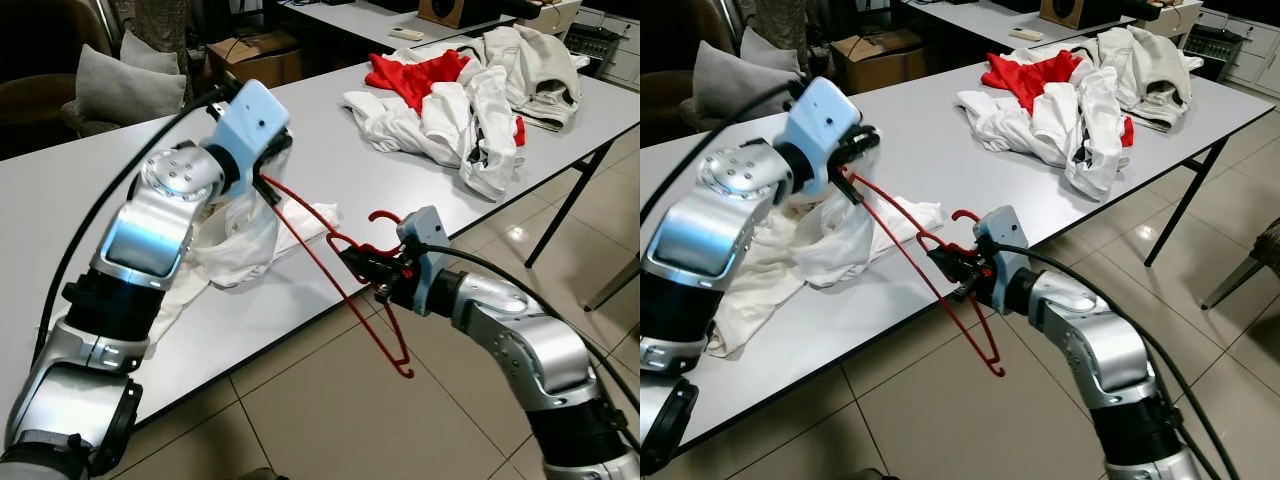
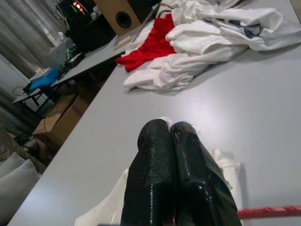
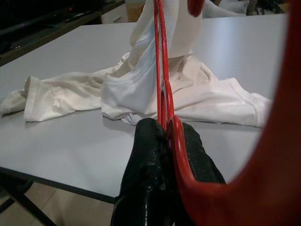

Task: Hang hanger

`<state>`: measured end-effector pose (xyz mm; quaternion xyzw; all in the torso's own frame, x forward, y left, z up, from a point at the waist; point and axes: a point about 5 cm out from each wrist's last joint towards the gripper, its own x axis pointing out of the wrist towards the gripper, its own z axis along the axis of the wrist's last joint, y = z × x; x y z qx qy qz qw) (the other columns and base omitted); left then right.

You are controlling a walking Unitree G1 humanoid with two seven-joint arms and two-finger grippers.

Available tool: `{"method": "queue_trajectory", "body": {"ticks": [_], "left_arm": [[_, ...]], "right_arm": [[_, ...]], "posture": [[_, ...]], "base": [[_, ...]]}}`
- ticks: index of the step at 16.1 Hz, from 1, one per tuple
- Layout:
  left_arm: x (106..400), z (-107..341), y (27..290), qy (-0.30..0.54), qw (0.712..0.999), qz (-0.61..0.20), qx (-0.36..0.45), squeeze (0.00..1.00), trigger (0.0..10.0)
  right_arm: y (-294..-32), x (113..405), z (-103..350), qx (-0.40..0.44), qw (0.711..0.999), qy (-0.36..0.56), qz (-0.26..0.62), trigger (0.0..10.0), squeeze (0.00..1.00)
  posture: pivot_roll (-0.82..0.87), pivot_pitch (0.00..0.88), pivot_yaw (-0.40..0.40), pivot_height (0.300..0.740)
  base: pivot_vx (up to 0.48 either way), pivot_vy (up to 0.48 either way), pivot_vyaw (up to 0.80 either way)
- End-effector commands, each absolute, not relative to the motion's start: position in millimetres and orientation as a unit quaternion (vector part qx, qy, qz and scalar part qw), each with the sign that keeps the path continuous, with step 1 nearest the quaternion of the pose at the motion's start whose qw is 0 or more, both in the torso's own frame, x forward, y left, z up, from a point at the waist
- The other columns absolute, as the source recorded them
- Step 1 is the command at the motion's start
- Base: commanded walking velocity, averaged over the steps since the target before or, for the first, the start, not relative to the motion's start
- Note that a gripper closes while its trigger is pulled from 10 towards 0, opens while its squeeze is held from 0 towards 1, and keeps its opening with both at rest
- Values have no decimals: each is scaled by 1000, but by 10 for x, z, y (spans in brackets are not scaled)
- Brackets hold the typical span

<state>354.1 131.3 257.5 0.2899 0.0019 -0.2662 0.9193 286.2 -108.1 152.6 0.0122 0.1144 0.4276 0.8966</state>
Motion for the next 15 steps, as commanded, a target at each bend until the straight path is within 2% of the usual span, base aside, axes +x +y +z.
{"method": "queue_trajectory", "body": {"ticks": [1,4,9,15], "left_arm": [[3535,2565,1322,5,918,-259,302,0,0],[3567,2568,1386,9,922,-235,308,0,0],[3576,2591,1394,8,922,-233,310,0,0],[3418,2769,1170,-5,921,-324,215,0,0]], "right_arm": [[-1079,2903,1609,18,902,100,419,10000,0],[-1063,2915,1605,63,920,88,377,10000,0],[-930,2848,1476,102,911,122,381,10000,0],[-964,2970,1327,127,920,166,331,10000,0]], "posture": [[-167,0,53,740],[-165,0,50,740],[-163,0,53,740],[-156,0,53,740]], "base": [[0,0,0],[0,0,0],[0,0,0],[0,0,0]]}}
